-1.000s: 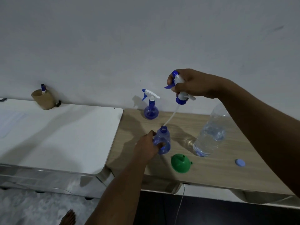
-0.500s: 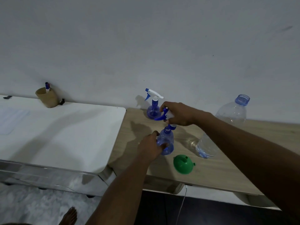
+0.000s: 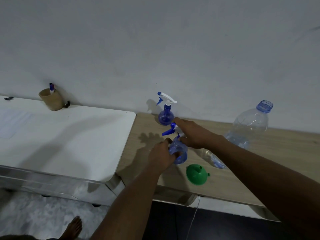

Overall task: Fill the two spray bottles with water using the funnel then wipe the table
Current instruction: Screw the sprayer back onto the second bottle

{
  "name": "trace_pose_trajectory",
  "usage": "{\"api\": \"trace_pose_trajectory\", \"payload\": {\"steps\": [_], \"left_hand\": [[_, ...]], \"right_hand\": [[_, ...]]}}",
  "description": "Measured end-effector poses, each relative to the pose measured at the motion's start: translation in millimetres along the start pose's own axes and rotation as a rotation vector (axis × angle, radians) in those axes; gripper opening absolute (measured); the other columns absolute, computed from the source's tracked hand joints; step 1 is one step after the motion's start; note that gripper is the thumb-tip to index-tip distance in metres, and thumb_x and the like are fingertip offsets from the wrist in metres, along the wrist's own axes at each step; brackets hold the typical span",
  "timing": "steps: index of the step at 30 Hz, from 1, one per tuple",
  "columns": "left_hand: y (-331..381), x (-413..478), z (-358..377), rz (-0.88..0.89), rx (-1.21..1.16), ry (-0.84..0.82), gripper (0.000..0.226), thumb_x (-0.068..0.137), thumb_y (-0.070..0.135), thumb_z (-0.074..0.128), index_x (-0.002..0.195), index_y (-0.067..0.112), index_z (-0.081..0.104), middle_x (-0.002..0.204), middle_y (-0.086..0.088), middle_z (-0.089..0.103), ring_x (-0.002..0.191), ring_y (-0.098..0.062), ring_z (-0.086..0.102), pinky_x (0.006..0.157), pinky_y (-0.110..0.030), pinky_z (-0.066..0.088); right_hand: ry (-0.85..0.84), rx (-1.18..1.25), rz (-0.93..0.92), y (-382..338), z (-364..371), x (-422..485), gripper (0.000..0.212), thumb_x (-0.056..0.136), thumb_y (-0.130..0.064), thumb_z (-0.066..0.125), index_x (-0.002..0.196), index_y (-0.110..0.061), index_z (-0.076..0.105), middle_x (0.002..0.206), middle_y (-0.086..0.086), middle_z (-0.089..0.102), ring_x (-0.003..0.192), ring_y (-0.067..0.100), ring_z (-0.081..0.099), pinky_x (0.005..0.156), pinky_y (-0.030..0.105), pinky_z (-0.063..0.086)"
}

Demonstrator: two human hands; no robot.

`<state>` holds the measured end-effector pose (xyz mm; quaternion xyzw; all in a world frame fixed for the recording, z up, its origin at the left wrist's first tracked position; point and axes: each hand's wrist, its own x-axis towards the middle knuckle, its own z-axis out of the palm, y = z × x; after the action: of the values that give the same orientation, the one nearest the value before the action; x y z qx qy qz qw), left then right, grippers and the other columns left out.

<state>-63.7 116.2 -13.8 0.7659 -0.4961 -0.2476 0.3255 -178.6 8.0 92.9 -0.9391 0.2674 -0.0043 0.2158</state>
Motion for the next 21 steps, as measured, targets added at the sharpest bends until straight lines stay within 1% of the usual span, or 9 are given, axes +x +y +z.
{"api": "trace_pose_trajectory", "payload": {"steps": [2, 5, 8, 11, 15, 17, 19, 20, 21], "left_hand": [[-0.7, 0.7, 0.1, 0.004, -0.005, -0.001, 0.053, 0.082, 0.044, 0.074, 0.124, 0.019, 0.055, 0.102, -0.001, 0.070, 0.090, -0.018, 0.067, 0.077, -0.032, 0.052], [-2.1, 0.7, 1.5, 0.001, -0.032, -0.010, 0.053, 0.082, 0.042, 0.075, 0.124, 0.019, 0.055, 0.099, 0.001, 0.069, 0.088, -0.017, 0.067, 0.076, -0.033, 0.053], [-3.0, 0.2, 2.3, 0.013, -0.037, 0.003, 0.049, 0.082, 0.041, 0.075, 0.122, 0.020, 0.055, 0.098, 0.003, 0.068, 0.088, -0.016, 0.066, 0.075, -0.031, 0.053], [-3.0, -0.4, 2.1, 0.010, -0.037, 0.004, 0.053, 0.080, 0.044, 0.076, 0.123, 0.020, 0.055, 0.100, 0.002, 0.068, 0.086, -0.015, 0.065, 0.076, -0.034, 0.055], [-2.4, -0.9, 4.8, 0.000, -0.031, -0.007, 0.053, 0.080, 0.045, 0.074, 0.125, 0.025, 0.054, 0.099, 0.005, 0.068, 0.085, -0.011, 0.065, 0.079, -0.037, 0.057], [-1.6, -1.0, 4.1, -0.009, -0.017, -0.005, 0.053, 0.079, 0.044, 0.075, 0.124, 0.027, 0.054, 0.100, 0.005, 0.068, 0.086, -0.011, 0.065, 0.078, -0.036, 0.057], [-2.6, -0.2, 3.7, -0.012, -0.006, -0.004, 0.052, 0.077, 0.043, 0.077, 0.120, 0.027, 0.055, 0.099, 0.006, 0.067, 0.086, -0.013, 0.065, 0.076, -0.036, 0.056], [-3.4, 0.1, 4.2, -0.013, -0.011, -0.008, 0.052, 0.077, 0.044, 0.077, 0.120, 0.026, 0.054, 0.098, 0.006, 0.067, 0.086, -0.014, 0.065, 0.077, -0.036, 0.056], [-3.3, -0.3, 4.6, -0.011, -0.021, -0.014, 0.053, 0.077, 0.044, 0.077, 0.121, 0.025, 0.054, 0.098, 0.006, 0.066, 0.086, -0.014, 0.066, 0.077, -0.036, 0.056]], "right_hand": [[0.013, -0.012, 0.018, -2.3, 3.0, 2.2, 0.065, 0.087, -0.012, 0.067, 0.141, -0.019, 0.033, 0.126, 0.013, 0.058, 0.101, 0.027, 0.060, 0.085, 0.041, 0.053], [0.044, -0.038, 0.040, -3.6, 9.8, 2.9, 0.067, 0.089, -0.016, 0.068, 0.142, -0.017, 0.027, 0.123, 0.017, 0.058, 0.099, 0.030, 0.061, 0.084, 0.042, 0.053], [0.082, -0.056, 0.035, -1.3, 16.1, -0.6, 0.073, 0.088, -0.022, 0.068, 0.143, -0.023, 0.020, 0.121, 0.017, 0.055, 0.093, 0.031, 0.062, 0.081, 0.047, 0.055], [0.065, -0.094, 0.047, -0.5, 17.1, -3.1, 0.076, 0.088, -0.020, 0.067, 0.145, -0.027, 0.016, 0.117, 0.015, 0.053, 0.087, 0.028, 0.061, 0.076, 0.045, 0.056], [0.161, -0.150, 0.062, 3.9, 22.3, -2.1, 0.071, 0.089, -0.034, 0.069, 0.140, -0.021, 0.021, 0.109, 0.015, 0.061, 0.084, 0.030, 0.063, 0.070, 0.037, 0.051], [0.201, -0.134, 0.018, 3.6, 26.4, -5.4, 0.067, 0.089, -0.031, 0.069, 0.138, -0.017, 0.026, 0.107, 0.014, 0.058, 0.084, 0.029, 0.060, 0.068, 0.035, 0.047], [0.220, -0.104, -0.012, 2.0, 28.7, -8.1, 0.058, 0.089, -0.018, 0.064, 0.136, -0.016, 0.032, 0.107, 0.014, 0.054, 0.086, 0.028, 0.056, 0.070, 0.035, 0.047], [0.218, -0.094, -0.005, 1.2, 28.4, -8.3, 0.056, 0.089, -0.013, 0.062, 0.136, -0.015, 0.032, 0.107, 0.014, 0.054, 0.085, 0.028, 0.056, 0.070, 0.036, 0.047], [0.218, -0.097, 0.005, 1.7, 28.8, -7.5, 0.056, 0.090, -0.014, 0.061, 0.136, -0.016, 0.030, 0.108, 0.014, 0.055, 0.084, 0.029, 0.056, 0.069, 0.036, 0.047]]}}
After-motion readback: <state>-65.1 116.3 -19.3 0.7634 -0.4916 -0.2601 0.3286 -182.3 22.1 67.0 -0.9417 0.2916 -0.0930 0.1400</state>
